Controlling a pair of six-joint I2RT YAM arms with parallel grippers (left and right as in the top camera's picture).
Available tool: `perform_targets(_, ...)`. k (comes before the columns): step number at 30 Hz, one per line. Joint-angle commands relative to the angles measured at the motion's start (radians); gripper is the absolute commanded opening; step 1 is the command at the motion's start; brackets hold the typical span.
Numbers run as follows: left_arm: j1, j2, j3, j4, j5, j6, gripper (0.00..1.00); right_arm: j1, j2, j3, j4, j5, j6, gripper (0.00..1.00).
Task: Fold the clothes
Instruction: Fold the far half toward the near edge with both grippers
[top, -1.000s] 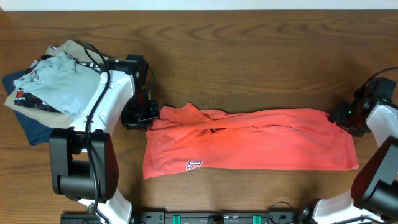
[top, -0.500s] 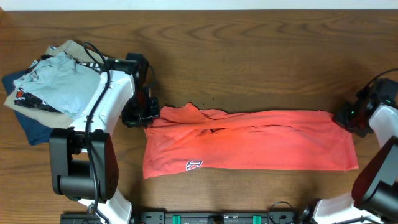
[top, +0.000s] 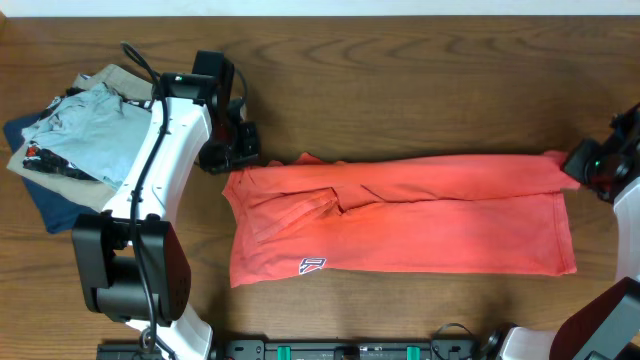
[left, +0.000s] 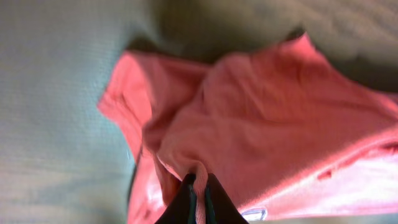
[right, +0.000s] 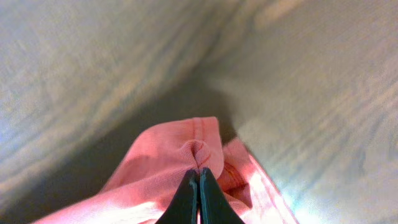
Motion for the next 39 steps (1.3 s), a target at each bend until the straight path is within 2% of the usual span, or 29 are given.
perform_targets(1, 0.000, -0.009, 0.014, -0.069, 0.032, 0.013, 0.06, -0.008, -0.008, 0.010, -0.071, 0.080, -0.004, 0.01)
perform_targets(7, -0.015, -0.009, -0.022, -0.159, 0.031, 0.034, 0.06, -0.008, -0.008, 0.008, -0.182, 0.279, 0.017, 0.01)
perform_targets(12, -0.018, -0.009, -0.078, -0.178, 0.021, 0.043, 0.06, -0.008, -0.008, 0.005, -0.234, 0.282, 0.019, 0.01)
perform_targets(18, -0.018, -0.009, -0.101, -0.224, -0.066, 0.043, 0.06, -0.008, -0.008, 0.003, -0.307, 0.322, 0.019, 0.02)
perform_targets(26, -0.018, -0.009, -0.101, -0.311, -0.067, 0.043, 0.06, -0.026, -0.008, 0.003, -0.352, 0.345, 0.034, 0.02)
perform_targets(39, -0.018, -0.010, -0.069, -0.206, -0.040, 0.023, 0.06, -0.029, -0.008, 0.002, -0.356, 0.329, 0.034, 0.02)
